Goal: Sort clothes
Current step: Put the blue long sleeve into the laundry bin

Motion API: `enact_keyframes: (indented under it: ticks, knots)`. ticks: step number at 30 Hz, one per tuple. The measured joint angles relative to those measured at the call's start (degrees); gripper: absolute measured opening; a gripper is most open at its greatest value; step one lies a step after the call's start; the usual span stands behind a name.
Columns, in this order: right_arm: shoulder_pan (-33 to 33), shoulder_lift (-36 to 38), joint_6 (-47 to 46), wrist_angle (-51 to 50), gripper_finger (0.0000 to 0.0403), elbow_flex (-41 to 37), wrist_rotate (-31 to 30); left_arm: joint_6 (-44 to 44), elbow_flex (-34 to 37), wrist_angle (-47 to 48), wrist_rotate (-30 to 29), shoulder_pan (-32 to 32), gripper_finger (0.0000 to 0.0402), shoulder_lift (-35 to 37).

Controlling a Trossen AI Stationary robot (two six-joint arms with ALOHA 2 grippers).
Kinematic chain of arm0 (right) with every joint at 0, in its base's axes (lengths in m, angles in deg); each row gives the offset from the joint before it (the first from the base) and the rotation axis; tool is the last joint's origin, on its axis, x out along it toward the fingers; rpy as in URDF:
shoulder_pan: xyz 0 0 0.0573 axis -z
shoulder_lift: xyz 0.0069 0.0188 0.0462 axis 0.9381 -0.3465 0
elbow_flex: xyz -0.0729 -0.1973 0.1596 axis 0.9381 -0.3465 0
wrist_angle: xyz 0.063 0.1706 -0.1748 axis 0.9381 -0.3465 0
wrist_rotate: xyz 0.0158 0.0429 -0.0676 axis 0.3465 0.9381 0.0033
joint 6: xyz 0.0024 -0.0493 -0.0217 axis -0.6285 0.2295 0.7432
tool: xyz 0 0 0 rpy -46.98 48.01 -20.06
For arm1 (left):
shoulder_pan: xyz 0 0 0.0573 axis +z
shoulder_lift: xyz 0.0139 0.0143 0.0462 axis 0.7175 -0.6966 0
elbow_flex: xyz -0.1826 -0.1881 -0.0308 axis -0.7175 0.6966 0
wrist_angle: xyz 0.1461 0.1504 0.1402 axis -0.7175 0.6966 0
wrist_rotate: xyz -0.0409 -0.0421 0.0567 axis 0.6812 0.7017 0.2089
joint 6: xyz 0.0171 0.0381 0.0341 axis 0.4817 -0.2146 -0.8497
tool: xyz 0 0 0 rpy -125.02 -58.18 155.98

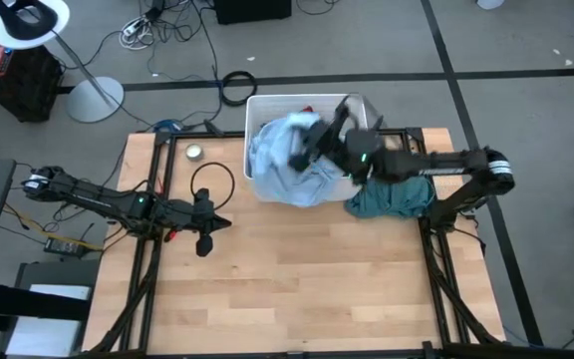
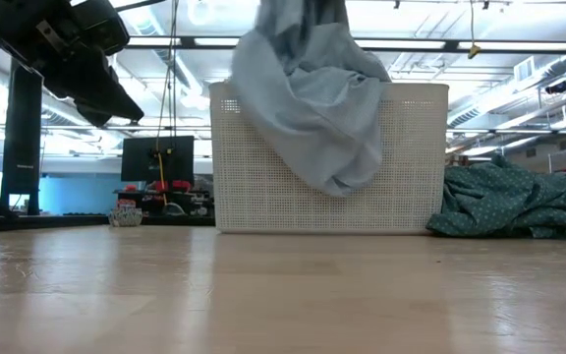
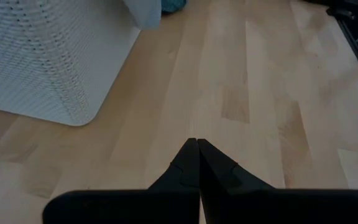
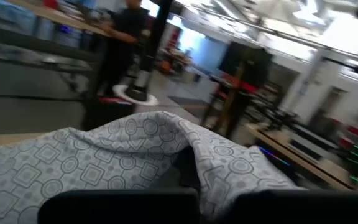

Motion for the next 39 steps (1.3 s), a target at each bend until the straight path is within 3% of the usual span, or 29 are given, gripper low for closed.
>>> enact_keyframes:
  ticks: [4,9,13,18,25,28,32,39]
  knots:
    - [4.9,2.5,-0.6,-9.0,0.0001,4.4,-1.2,0.1,0.0,0.1,0.0,0.0,0.0000,0.0]
    - [9.8,3.3,-0.6,-23.3,0.0001,9.8,-9.8,0.1,0.0,0.2,0.0,0.0,0.0000,0.0]
    - [12.9,3.6,-0.8,-28.2,0.0001,13.8,-14.9,0.1,0.0,0.2,0.0,0.0,0.0000,0.0]
    - [14.0,3.3,-10.2,-36.8,0.0000,15.7,-5.8,0.1,0.0,0.4,0.0,0.0,0.0000,0.0]
    - [15.7,2.3,-36.8,-59.2,0.0000,15.6,13.1,0.1,0.0,0.4,0.0,0.0,0.0000,0.0]
    - [16.4,1.2,-39.5,-62.3,0.0000,14.0,14.3,-0.1,0.0,0.4,0.0,0.0,0.0000,0.0]
    - [18.0,-2.0,-39.7,-60.3,0.0000,11.2,20.2,-0.2,0.0,0.3,0.0,0.0,0.0000,0.0]
    - [21.1,-13.1,-39.8,-56.5,0.0000,10.4,24.4,-0.2,0.0,-0.3,0.0,0.0,0.0000,0.0]
